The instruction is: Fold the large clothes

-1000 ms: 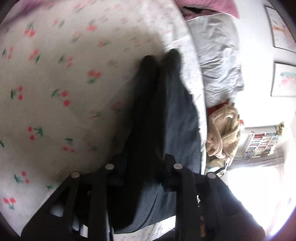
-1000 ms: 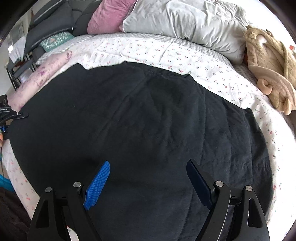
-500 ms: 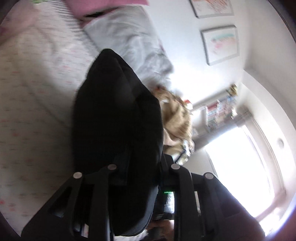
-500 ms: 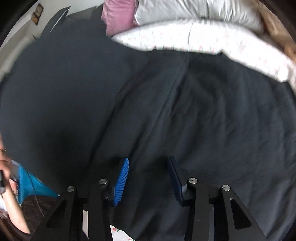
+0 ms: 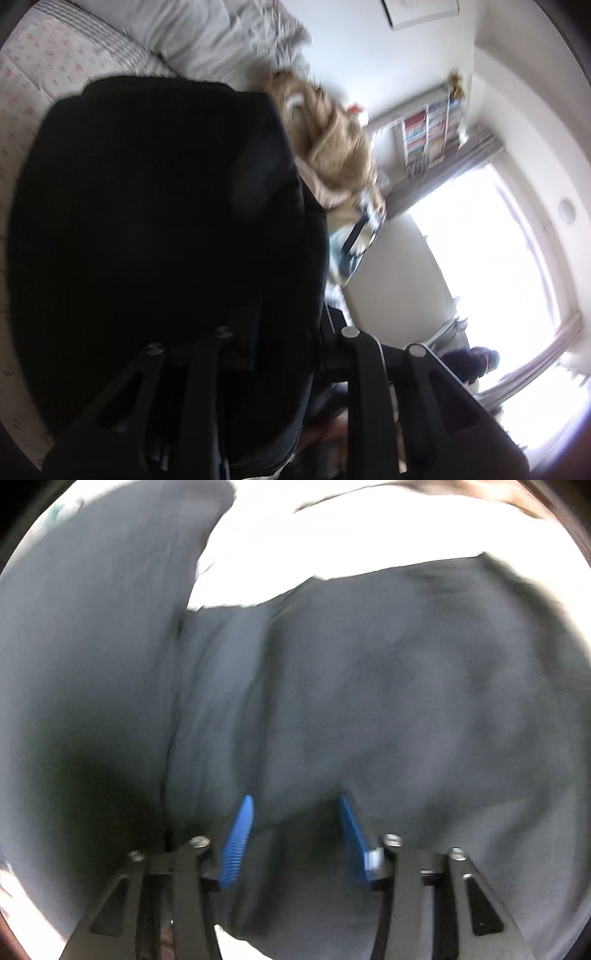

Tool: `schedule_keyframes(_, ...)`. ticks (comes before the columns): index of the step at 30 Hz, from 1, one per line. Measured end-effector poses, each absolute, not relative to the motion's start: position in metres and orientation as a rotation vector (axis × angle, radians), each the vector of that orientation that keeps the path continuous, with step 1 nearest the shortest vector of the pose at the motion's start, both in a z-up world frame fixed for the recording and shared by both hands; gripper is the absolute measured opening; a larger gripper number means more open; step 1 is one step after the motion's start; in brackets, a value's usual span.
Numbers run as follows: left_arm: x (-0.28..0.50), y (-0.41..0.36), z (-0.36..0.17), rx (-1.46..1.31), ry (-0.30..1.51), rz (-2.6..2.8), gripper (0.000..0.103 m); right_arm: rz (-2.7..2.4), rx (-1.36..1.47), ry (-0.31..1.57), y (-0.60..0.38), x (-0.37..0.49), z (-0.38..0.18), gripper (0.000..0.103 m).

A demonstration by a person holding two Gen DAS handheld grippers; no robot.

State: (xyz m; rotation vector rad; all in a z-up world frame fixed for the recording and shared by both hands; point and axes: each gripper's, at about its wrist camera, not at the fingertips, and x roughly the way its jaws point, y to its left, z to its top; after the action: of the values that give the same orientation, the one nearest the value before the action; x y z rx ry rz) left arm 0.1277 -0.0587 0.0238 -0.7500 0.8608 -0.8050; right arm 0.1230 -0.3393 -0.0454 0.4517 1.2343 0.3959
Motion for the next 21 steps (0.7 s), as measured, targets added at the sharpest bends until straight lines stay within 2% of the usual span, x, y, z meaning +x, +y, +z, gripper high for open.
schedule_keyframes(2, 0.130, -0.084, 0.009, -0.696, 0.923, -0.808, 0.024, 0.292, 0.553, 1.185, -0.390, 0.124, -0.039, 0.068)
schedule_keyframes(7, 0.122, -0.151, -0.052, -0.510, 1.121, -0.820, 0.025, 0.176, 0.703, 1.111, -0.461, 0.116, -0.031, 0.068)
schedule_keyframes(9, 0.117, -0.163, -0.067, -0.475, 1.115, -0.844, 0.028, 0.178, 0.737, 1.088, -0.474, 0.116, -0.027, 0.068)
schedule_keyframes(11, 0.107, -0.164, -0.059, -0.432, 1.079, -0.841, 0.030, 0.199, 0.775, 1.077, -0.478, 0.117, -0.024, 0.068)
schedule_keyframes(13, 0.104, -0.158, -0.051, -0.440, 1.072, -0.838, 0.036, 0.216, 0.772, 1.068, -0.471, 0.117, -0.022, 0.069)
schedule_keyframes(15, 0.104, -0.150, -0.041, -0.457, 1.069, -0.854, 0.052, 0.237, 0.760, 1.074, -0.462, 0.120, -0.021, 0.070)
schedule_keyframes(18, 0.089, -0.145, -0.025, -0.387, 1.054, -0.888, 0.070, 0.273, 0.747, 1.100, -0.442, 0.127, -0.029, 0.070)
schedule_keyframes(21, 0.068, -0.141, -0.015, -0.291, 1.058, -0.930, 0.077, 0.303, 0.752, 1.120, -0.436, 0.133, -0.033, 0.070)
